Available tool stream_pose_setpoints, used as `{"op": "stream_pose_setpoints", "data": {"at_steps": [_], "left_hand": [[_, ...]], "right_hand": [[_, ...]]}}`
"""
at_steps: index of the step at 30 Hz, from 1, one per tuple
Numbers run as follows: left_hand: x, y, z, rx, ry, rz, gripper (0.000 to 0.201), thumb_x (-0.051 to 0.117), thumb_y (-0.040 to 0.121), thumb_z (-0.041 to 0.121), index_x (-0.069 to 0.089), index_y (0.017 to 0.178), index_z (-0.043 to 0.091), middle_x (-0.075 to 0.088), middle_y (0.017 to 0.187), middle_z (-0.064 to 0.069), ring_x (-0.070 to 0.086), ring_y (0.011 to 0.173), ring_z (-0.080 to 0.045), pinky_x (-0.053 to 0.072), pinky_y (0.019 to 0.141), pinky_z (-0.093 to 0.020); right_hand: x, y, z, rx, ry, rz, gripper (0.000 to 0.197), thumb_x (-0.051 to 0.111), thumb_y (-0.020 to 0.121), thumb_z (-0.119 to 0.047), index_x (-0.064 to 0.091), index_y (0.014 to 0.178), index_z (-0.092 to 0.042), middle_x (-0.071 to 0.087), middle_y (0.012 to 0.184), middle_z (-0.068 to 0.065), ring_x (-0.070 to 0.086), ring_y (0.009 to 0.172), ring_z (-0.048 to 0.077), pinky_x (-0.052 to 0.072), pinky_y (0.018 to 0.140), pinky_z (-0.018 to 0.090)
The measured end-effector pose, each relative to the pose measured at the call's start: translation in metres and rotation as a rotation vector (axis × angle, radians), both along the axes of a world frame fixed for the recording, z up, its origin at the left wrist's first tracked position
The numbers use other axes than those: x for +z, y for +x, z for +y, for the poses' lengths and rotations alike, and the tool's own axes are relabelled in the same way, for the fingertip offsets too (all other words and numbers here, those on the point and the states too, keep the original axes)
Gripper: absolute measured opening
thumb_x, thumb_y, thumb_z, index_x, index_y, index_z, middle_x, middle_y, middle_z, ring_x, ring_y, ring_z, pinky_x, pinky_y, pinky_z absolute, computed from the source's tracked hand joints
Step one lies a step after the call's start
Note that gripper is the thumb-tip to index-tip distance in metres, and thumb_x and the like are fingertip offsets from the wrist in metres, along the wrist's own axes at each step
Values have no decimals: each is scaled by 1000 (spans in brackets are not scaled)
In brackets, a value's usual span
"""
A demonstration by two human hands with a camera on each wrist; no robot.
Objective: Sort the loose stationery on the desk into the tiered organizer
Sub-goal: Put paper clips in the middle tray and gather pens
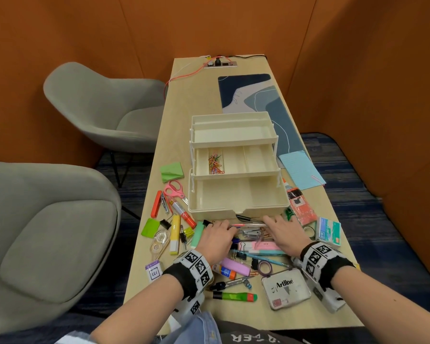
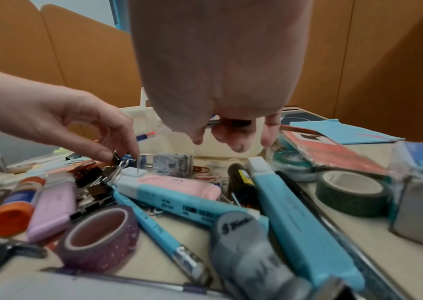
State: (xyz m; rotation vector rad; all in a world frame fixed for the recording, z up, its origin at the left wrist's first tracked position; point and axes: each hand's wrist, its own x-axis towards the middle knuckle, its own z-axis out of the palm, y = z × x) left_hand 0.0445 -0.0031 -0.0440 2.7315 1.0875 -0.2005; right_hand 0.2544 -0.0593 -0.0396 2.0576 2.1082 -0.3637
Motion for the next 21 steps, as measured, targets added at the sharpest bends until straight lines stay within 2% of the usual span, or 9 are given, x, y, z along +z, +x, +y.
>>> {"op": "stream_pose_setpoints", "data": {"at_steps": [2, 4, 6, 9, 11, 13, 16, 18, 21], "left_hand": [[-3, 3, 1, -16, -5, 9, 30, 50, 92, 17, 51, 122, 14, 51, 122, -7, 49, 114, -26, 38, 95, -37], [-5, 6, 3, -30, -4, 11, 29, 53, 92, 19, 52, 121, 15, 52, 122, -7, 49, 115, -24, 38, 97, -38], [-6, 10, 4, -51, 4, 37, 29, 53, 92, 19, 53, 120, 15, 54, 121, -7, 51, 114, -24, 39, 98, -38], [-9, 17, 4, -68, 4, 69, 28, 52, 93, 18, 52, 120, 15, 54, 120, -7, 53, 112, -25, 42, 98, -40], [-10, 19, 4, -63, -5, 71, 29, 53, 92, 16, 52, 121, 14, 54, 121, -7, 53, 111, -24, 42, 97, -39], [-10, 20, 5, -61, -10, 68, 32, 55, 91, 15, 52, 123, 13, 53, 121, -8, 53, 112, -24, 42, 98, -38], [-11, 21, 5, -45, -39, 54, 35, 54, 90, 12, 47, 124, 12, 52, 123, -9, 54, 112, -25, 43, 98, -39], [-9, 22, 5, -34, -64, 52, 33, 52, 89, 11, 45, 122, 12, 52, 122, -9, 54, 110, -25, 43, 97, -39], [-6, 24, 4, -26, -91, 64, 30, 51, 89, 10, 46, 118, 11, 51, 119, -9, 53, 107, -25, 44, 94, -40]], "right_hand": [[1, 2, -4, -13, -10, 51, 28, 35, 93, -10, 33, 117, -25, 58, 108, 3, 53, 93, 21, 33, 89, 40], [3, 5, -10, -51, -6, 99, 21, 33, 95, -11, 34, 112, -23, 56, 106, 1, 52, 93, 20, 31, 97, 42], [4, 7, -17, -100, 28, 147, 14, 31, 97, -14, 36, 109, -20, 51, 105, 0, 49, 94, 20, 31, 98, 42], [5, 7, -30, -217, 41, 314, 7, 32, 98, -14, 38, 100, -14, 48, 100, 4, 49, 87, 21, 40, 83, 34], [7, 6, -36, -331, 29, 437, 8, 35, 97, -14, 38, 90, -12, 51, 91, 6, 50, 79, 23, 43, 73, 35], [7, 6, -41, -437, 14, 500, 12, 36, 97, -17, 36, 86, -13, 55, 84, 8, 52, 74, 23, 41, 65, 35], [8, 4, -50, -482, -25, 553, 18, 35, 99, -20, 32, 81, -16, 52, 75, 4, 48, 65, 16, 34, 54, 26], [8, 1, -55, -520, -37, 598, 21, 36, 100, -23, 32, 80, -17, 49, 73, 1, 45, 64, 12, 32, 53, 23], [7, -4, -60, -593, -57, 674, 23, 36, 100, -30, 38, 86, -12, 53, 78, 3, 49, 69, 14, 39, 60, 28]]}}
